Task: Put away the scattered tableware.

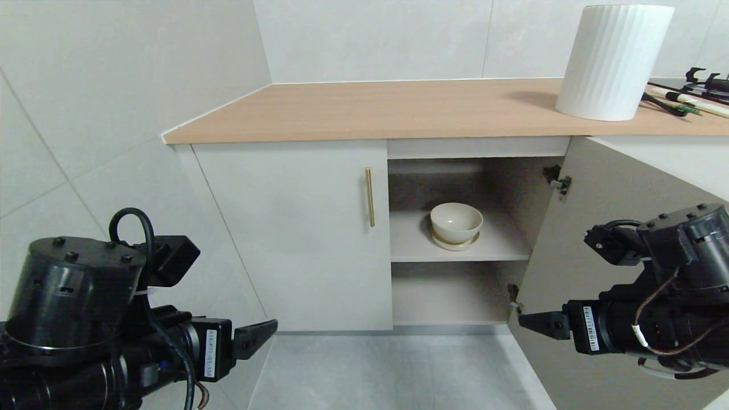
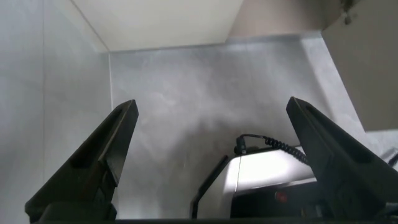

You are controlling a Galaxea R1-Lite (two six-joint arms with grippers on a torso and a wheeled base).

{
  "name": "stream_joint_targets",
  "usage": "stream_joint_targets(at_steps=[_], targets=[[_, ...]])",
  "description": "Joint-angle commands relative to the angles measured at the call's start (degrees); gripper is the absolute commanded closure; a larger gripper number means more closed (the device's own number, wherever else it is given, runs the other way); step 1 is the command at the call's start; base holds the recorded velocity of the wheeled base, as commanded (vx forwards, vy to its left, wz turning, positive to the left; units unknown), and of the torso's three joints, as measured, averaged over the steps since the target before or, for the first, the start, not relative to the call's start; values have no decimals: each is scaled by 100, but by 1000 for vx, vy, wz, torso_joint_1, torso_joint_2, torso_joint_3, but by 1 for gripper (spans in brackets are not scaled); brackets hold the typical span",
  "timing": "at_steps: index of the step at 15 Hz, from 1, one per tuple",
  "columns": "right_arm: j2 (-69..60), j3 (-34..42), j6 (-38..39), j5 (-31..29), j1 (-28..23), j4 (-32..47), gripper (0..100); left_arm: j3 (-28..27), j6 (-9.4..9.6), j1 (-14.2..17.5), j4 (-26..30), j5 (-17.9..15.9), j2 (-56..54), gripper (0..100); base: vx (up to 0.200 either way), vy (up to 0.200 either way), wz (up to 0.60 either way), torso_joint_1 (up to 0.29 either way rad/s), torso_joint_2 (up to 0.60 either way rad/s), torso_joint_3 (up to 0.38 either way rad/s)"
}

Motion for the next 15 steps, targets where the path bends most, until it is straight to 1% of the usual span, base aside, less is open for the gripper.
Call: stream_joint_targets(at_steps=[1,7,13,15], targets=[[17,0,-1,1,5,15,0,10,-7,-1,-2,6,21,0,-200,0,0,12,2,12],[17,-9,-1,1,-3,33,0,19,2,-1,-2,6,30,0,-200,0,0,-2,4,1],[-27,-18,-1,-113,-21,33,0,28,2,-1,-2,6,39,0,0,0,0,0,0,0],[-45,-27,-9,-113,-109,42,0,28,2,-1,-2,6,39,0,0,0,0,0,0,0]])
